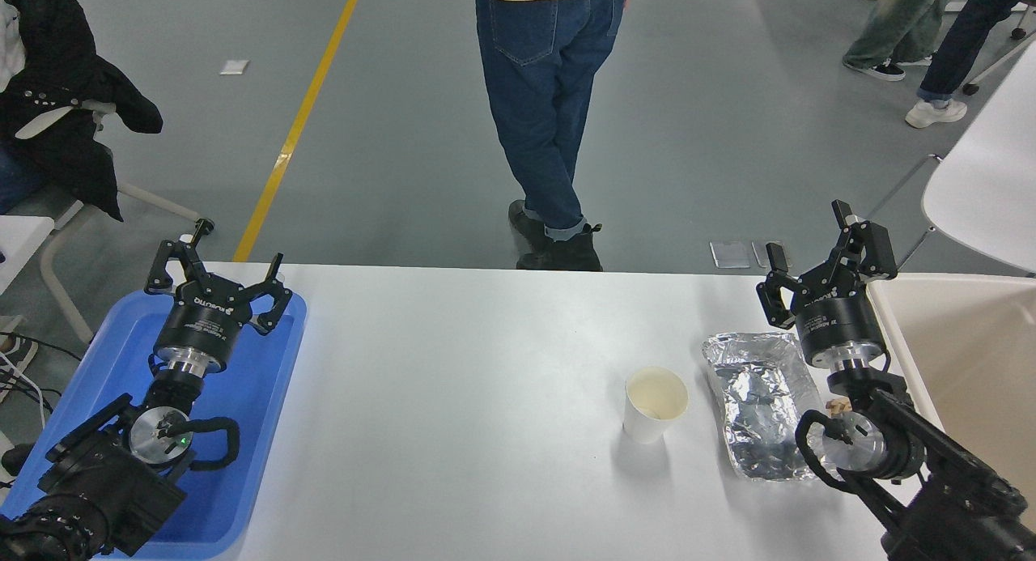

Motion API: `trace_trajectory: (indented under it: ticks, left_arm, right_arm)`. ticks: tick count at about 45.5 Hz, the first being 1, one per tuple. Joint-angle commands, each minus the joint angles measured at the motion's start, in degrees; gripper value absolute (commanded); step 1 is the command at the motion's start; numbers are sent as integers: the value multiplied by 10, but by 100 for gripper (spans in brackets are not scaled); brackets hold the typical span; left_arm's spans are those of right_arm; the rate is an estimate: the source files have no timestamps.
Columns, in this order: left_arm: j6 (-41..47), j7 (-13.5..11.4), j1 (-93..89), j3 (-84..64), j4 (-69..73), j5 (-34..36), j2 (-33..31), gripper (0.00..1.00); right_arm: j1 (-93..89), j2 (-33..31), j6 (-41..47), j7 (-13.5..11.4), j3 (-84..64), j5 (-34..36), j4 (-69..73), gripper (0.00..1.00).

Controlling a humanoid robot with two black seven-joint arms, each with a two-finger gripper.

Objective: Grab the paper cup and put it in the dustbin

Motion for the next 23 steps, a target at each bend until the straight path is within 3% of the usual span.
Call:
trace_trajectory:
  ticks: [1,23]
  left_arm:
    - [0,0,-1,0,0,0,0,100]
    - [0,-1,0,0,1,-1,0,100]
  right_arm:
    - [1,4,0,0,1,0,0,100]
    - [-8,-13,-1,-1,-9,0,4,100]
